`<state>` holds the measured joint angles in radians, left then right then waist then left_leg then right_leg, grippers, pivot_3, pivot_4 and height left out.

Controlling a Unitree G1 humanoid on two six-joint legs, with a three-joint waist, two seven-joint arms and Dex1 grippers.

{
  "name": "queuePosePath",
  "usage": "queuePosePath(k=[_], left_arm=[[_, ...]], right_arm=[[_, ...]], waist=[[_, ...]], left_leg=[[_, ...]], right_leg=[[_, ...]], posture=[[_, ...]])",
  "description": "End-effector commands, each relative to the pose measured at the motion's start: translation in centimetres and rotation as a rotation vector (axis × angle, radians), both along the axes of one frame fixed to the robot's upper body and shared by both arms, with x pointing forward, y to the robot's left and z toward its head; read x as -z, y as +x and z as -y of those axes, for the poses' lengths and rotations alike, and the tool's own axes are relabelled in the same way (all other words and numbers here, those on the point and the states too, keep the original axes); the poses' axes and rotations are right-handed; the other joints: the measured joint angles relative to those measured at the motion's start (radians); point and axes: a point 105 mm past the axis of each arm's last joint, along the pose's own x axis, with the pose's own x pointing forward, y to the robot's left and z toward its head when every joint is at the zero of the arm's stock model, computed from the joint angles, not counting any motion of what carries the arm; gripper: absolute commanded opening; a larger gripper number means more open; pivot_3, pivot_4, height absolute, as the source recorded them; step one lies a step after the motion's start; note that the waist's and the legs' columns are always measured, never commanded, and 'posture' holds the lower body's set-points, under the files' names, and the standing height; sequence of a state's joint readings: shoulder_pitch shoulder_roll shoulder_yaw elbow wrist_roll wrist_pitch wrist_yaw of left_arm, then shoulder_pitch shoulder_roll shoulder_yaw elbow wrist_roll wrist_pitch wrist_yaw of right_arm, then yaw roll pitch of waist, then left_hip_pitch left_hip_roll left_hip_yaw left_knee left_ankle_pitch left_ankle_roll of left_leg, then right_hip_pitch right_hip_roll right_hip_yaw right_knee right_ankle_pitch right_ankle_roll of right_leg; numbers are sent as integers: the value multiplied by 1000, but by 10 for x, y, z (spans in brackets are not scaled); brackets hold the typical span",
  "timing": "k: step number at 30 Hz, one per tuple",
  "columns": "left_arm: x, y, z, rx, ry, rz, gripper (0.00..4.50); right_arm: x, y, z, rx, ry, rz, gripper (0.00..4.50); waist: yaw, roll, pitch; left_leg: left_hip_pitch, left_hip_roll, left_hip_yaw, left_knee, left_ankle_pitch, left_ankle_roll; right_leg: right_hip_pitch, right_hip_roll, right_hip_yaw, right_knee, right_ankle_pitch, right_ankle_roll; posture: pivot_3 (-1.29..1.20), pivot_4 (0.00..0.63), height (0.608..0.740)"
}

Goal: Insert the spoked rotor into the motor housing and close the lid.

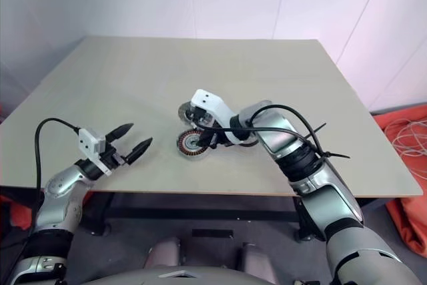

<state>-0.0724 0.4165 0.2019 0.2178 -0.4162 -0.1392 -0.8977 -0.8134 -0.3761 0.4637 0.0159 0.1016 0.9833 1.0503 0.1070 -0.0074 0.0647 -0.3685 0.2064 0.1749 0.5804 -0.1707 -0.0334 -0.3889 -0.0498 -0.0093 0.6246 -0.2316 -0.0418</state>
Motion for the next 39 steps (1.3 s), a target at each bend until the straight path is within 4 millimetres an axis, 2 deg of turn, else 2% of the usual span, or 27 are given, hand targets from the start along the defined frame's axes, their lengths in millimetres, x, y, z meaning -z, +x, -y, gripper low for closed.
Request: queuePosePath(k=[1,11,20,27,39], left_arm=[[-18,-3,7,53,-33,48,4500],[-19,-10,17,136,-59,23,4500],[-18,-14,27,187,-40,2,4500],[-17,-16,32,227,-17,-20,4500],[-17,-12,31,227,6,-53,4500]], right_arm=[[-8,5,-11,-6,11,27,579],[-3,21,-27,56,22,23,579],[5,32,-29,94,4,20,579],[11,36,-28,113,-11,20,579],[16,33,-29,112,-6,-1,579]], waist=[[0,0,0],[-4,0,0],[-6,0,0],[-7,0,0],[-8,0,0]], left_leg=[[0,0,0,0,0,0],[0,0,0,0,0,0],[0,0,0,-1,0,-1],[0,0,0,-1,0,-1],[0,0,0,-1,1,-1]], right_leg=[[0,0,0,0,0,0],[0,0,0,1,0,0],[-1,0,0,1,0,0],[-1,0,0,1,0,0],[-1,0,0,1,0,0]], posture=[[0,0,740],[0,0,740],[0,0,740],[0,0,740],[0,0,740]])
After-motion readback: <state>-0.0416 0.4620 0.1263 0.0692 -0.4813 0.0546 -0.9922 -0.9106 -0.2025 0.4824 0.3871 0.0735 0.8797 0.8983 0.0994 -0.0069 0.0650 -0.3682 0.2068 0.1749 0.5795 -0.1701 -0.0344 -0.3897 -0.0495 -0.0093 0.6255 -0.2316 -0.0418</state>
